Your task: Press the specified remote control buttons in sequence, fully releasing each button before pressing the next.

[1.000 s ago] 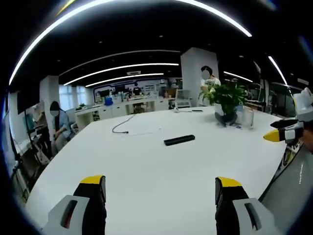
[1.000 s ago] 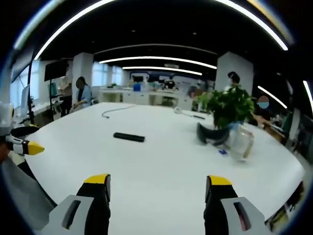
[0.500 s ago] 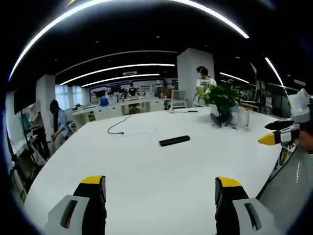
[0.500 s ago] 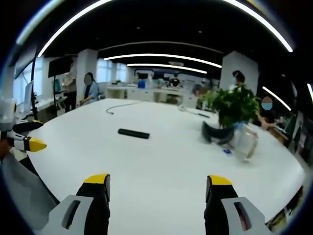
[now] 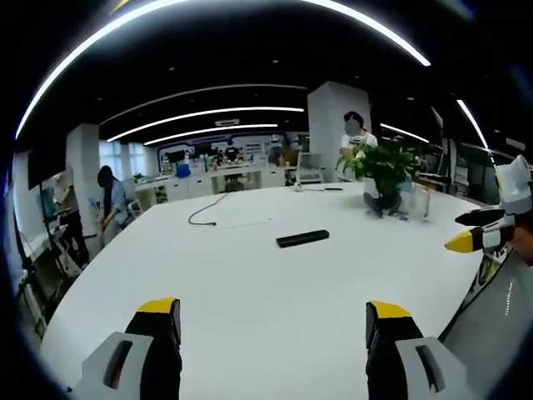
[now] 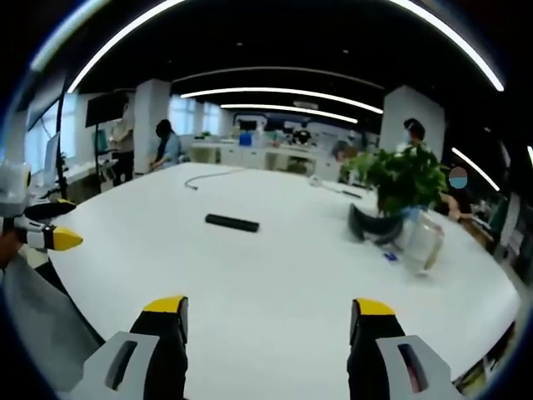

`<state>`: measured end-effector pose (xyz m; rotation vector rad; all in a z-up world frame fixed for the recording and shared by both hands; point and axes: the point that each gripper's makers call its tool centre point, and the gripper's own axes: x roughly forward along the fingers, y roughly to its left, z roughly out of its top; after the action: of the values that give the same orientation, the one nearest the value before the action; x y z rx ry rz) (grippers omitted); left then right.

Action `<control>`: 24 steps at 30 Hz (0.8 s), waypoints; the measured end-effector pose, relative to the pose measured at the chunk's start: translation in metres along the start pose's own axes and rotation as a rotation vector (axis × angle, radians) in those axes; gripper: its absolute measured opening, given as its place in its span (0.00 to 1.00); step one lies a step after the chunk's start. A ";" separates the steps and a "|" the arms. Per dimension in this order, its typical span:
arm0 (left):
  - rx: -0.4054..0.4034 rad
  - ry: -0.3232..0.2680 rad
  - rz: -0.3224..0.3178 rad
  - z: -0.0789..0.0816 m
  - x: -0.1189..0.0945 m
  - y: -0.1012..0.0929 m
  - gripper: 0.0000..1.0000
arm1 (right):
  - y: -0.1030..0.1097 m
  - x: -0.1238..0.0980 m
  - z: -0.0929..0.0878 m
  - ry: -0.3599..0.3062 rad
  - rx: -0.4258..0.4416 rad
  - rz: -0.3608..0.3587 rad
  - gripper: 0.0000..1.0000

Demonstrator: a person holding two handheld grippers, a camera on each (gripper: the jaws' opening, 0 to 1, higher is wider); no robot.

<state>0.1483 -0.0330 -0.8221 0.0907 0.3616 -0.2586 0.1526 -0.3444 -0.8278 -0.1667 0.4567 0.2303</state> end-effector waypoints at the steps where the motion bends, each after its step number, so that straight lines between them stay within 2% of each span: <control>1: 0.001 0.003 -0.003 -0.001 0.000 -0.001 0.95 | 0.000 0.000 0.000 0.000 0.000 0.000 0.78; 24: 0.004 0.025 0.011 -0.005 0.000 0.002 0.94 | -0.002 -0.002 0.003 -0.016 0.013 -0.006 0.77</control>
<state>0.1475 -0.0305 -0.8263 0.1003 0.3850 -0.2479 0.1523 -0.3460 -0.8244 -0.1534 0.4420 0.2227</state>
